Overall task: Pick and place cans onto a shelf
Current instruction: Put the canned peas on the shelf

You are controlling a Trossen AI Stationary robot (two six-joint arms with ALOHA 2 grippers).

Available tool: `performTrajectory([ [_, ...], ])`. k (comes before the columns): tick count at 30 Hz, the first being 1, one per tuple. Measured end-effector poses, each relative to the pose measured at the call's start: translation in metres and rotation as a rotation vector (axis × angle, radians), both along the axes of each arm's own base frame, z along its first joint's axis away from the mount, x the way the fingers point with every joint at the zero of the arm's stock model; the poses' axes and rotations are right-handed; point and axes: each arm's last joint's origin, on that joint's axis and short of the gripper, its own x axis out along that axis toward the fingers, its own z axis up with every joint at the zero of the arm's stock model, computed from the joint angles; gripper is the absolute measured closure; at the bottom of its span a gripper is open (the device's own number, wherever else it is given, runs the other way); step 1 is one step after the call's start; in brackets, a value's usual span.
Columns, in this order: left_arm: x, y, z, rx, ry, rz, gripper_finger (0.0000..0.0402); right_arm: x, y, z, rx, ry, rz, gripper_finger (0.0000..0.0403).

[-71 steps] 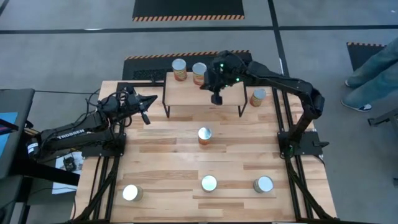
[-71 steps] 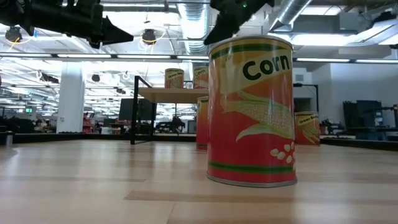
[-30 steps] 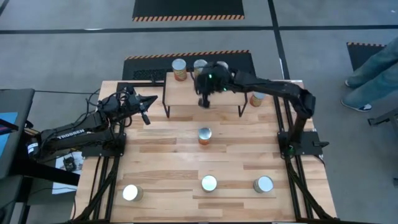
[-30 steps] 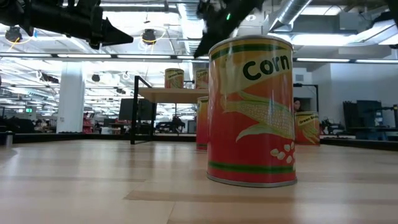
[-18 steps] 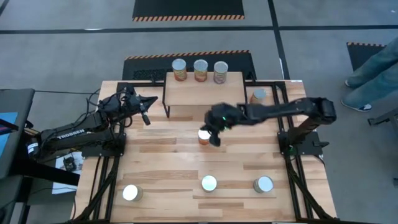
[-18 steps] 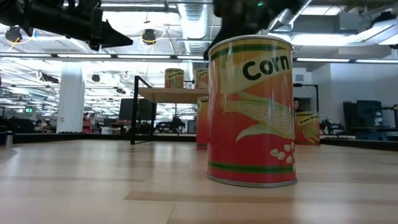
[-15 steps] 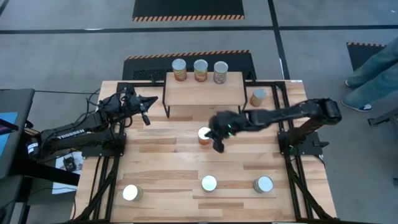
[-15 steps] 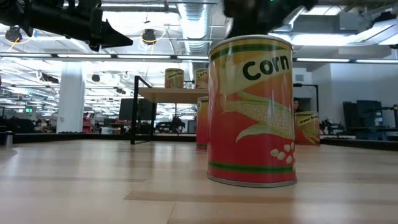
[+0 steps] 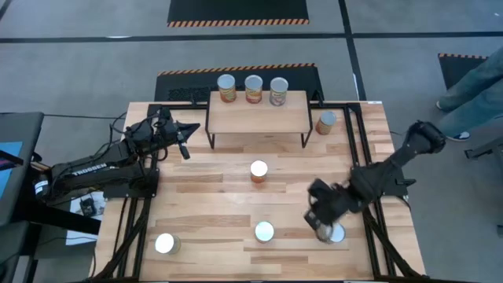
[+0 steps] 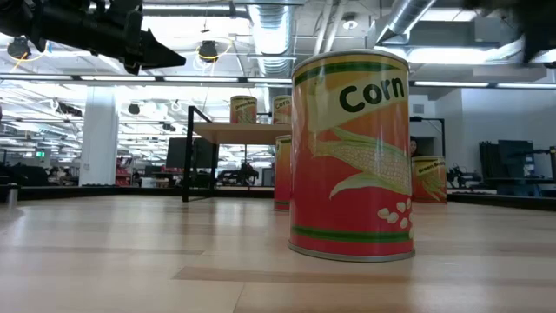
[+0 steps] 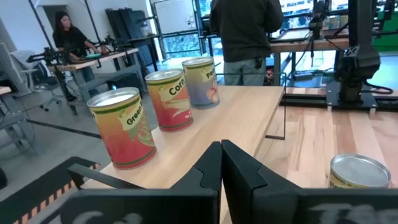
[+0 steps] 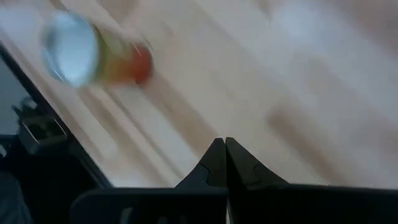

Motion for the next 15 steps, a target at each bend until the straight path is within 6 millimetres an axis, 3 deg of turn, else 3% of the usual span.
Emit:
performTrajectory([
  [7, 0.0, 0.0, 0.0, -0.005, 0.0, -0.001, 0.0401, -0.034, 0.033, -0.003, 0.145, 0.099, -0.18, 0.0376],
  [15, 0.0, 0.0, 0.0, -0.006, -0.001, -0.001, 0.0401, -0.031, 0.05, -0.014, 0.235, 0.252, -0.225, 0.0273],
])
